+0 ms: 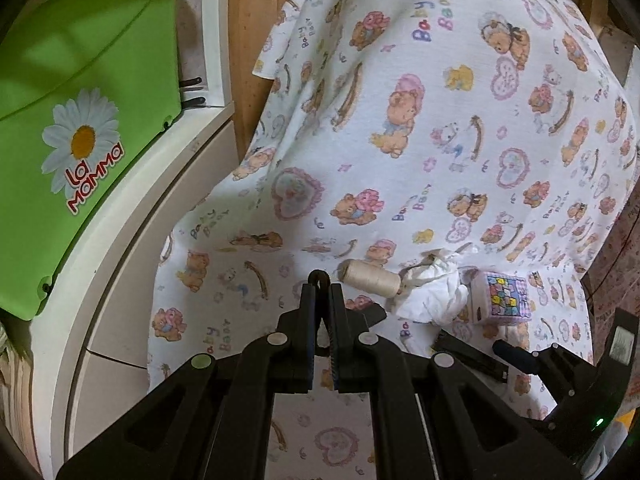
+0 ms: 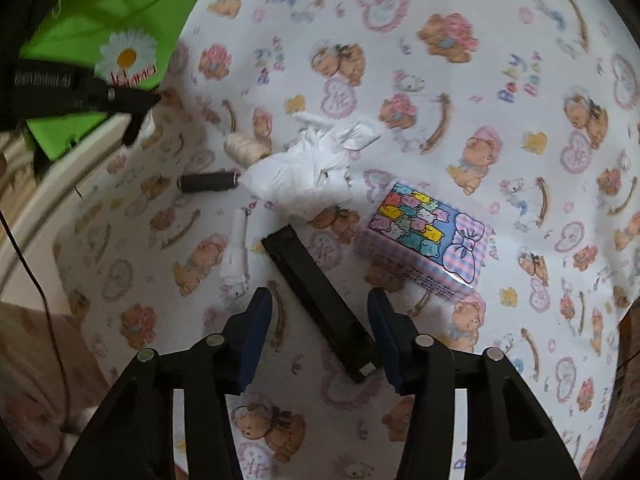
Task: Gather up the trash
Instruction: 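Grasp the black comb with the right tool while the left tool holds the hair tie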
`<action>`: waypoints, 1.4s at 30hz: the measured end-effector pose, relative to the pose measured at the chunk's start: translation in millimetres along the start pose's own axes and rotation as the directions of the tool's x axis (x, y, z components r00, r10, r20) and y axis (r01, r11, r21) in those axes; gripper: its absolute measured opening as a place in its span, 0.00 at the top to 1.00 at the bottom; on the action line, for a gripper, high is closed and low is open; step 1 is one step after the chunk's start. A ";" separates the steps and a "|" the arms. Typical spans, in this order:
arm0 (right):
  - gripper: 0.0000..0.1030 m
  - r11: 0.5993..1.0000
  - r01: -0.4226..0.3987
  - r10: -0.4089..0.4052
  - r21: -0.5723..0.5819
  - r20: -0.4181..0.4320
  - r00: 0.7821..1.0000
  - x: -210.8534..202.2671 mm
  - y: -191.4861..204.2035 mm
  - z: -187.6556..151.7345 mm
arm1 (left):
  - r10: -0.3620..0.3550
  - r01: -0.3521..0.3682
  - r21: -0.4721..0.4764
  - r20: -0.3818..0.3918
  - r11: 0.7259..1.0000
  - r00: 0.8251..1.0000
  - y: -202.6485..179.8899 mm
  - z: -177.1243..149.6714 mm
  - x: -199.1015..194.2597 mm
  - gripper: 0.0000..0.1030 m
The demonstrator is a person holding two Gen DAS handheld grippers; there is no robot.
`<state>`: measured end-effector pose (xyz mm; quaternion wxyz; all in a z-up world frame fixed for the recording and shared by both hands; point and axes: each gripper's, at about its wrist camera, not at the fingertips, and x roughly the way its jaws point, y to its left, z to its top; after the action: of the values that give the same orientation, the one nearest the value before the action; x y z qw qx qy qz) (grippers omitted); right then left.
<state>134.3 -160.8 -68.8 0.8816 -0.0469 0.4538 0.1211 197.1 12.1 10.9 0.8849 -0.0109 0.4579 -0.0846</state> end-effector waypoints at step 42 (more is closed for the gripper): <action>0.81 1.000 -0.025 0.024 0.014 0.017 1.000 -2.8 -1.0 -2.9 | -0.005 0.005 0.012 -0.024 1.000 1.000 -0.4 -17.4 -7.9 0.94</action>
<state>130.8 -162.8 -68.2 0.8842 -0.0339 0.4476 0.1290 178.4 14.0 7.3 0.8793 -0.0057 0.4678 -0.0895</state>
